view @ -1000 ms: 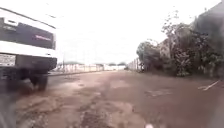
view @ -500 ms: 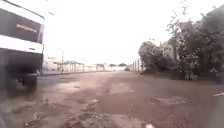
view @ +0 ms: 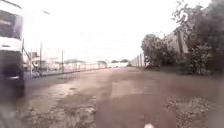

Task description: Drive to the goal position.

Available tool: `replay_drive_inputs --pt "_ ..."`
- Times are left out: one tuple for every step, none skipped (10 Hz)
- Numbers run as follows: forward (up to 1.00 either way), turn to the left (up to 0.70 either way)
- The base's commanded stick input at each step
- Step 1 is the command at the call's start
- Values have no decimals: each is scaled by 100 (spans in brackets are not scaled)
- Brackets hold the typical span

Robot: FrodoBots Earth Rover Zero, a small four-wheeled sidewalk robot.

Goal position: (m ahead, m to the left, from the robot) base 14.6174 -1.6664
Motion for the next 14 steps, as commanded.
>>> replay_drive_inputs --pt "100 0" --pt "100 0" --pt "100 0" --pt "100 0" --pt "100 0" --pt "100 0" --pt "100 0" --pt "100 0" --pt "100 0" --pt "100 0" --pt "100 0" --pt "100 0" --pt "100 0" --pt "100 0"
